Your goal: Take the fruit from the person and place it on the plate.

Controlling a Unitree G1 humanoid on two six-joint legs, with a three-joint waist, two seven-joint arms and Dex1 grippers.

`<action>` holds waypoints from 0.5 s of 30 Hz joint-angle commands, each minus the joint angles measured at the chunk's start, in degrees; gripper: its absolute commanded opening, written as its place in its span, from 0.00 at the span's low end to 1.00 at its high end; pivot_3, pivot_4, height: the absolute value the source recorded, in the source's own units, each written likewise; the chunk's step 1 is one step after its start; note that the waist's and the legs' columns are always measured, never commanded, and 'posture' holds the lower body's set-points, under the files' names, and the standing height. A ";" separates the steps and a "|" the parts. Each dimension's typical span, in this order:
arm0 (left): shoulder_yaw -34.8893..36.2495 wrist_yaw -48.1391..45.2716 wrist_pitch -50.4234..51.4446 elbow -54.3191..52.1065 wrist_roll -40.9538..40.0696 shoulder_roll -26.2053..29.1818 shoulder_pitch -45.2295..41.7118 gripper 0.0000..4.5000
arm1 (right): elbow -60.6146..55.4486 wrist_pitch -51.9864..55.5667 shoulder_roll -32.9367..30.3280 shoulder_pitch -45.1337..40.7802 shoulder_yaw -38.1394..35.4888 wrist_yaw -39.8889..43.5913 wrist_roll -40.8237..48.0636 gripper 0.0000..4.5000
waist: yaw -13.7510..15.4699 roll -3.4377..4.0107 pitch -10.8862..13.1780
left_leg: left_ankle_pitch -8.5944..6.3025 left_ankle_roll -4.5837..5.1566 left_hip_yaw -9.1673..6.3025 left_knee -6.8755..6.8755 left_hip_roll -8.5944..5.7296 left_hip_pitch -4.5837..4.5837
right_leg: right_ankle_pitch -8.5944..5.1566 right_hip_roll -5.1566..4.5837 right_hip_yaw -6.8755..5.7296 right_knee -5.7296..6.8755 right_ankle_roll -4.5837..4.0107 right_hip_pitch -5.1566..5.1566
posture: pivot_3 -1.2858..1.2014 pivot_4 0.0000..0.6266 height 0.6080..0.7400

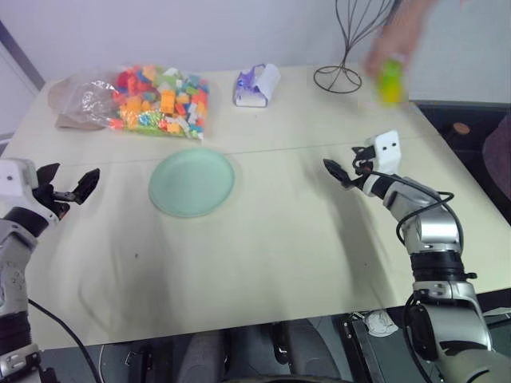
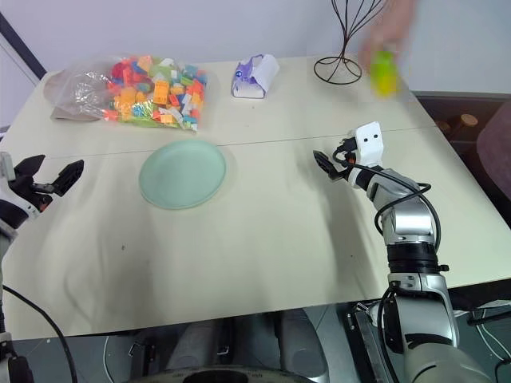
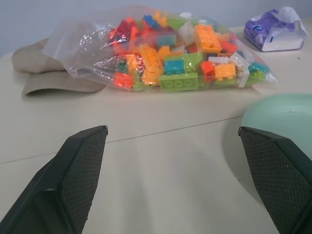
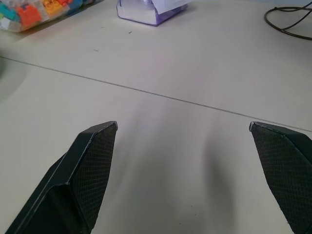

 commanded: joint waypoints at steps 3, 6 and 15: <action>1.14 -0.08 -1.15 -1.29 -0.06 1.02 -0.24 1.00 | -1.04 -1.26 -0.66 -0.80 -1.15 0.17 0.22 0.99 | 0.00 0.00 0.00 | 0.00 0.00 0.00 0.00 0.00 0.00 | 0.00 0.00 0.00 0.00 0.00 0.00 | 0.52 0.24 1.00; 1.22 -0.02 -1.14 -1.41 -0.05 1.01 -0.13 1.00 | -1.04 -1.26 -0.67 -0.79 -1.13 0.22 0.22 0.99 | 0.00 0.00 0.00 | 0.00 0.00 0.00 0.00 0.00 0.00 | 0.00 0.00 0.00 0.00 0.00 0.00 | 0.52 0.24 1.00; 1.60 -0.19 -0.83 -1.53 -0.46 1.29 -0.28 1.00 | -0.79 -1.41 -0.60 -0.98 -1.03 0.30 0.15 0.99 | 0.00 0.00 0.00 | 0.00 0.00 0.00 0.00 0.00 0.00 | 0.00 0.00 0.00 0.00 0.00 0.00 | 0.52 0.24 1.00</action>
